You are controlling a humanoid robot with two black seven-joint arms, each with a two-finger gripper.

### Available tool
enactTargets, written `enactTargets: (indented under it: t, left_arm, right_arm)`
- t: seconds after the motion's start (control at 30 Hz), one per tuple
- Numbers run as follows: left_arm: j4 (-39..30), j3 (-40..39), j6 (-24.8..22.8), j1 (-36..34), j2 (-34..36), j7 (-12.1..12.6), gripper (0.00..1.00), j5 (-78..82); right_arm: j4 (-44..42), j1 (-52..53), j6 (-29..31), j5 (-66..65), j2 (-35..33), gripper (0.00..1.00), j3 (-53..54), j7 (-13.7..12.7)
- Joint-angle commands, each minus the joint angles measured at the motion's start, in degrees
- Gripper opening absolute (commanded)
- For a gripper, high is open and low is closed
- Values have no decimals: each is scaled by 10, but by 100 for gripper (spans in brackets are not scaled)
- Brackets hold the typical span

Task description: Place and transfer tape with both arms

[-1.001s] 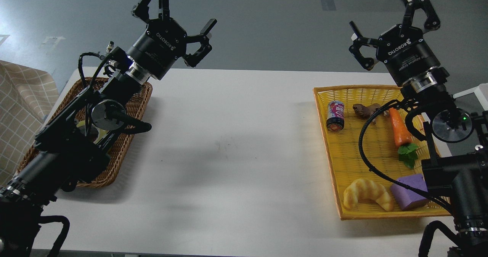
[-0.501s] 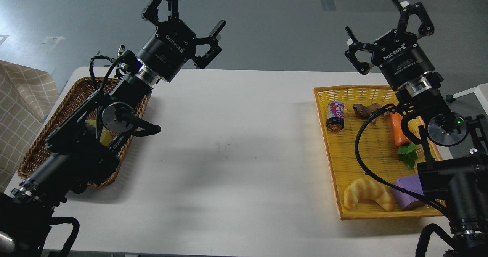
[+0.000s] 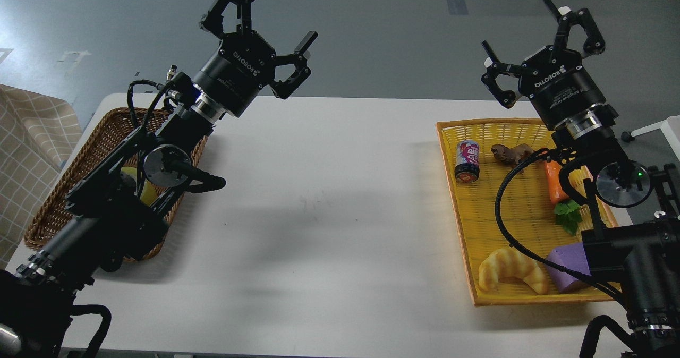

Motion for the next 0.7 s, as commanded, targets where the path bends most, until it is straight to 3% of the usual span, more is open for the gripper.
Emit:
enactTargets:
  t: [0.0,0.67]
  left_arm:
    - [0,-1,0,1,4,0,98,0]
    - [1,3,0,3,0,1,98,0]
  right_arm:
    - [0,-1,0,0,4,100,0,1]
    - [4,-9,0,1,14,100,7,1]
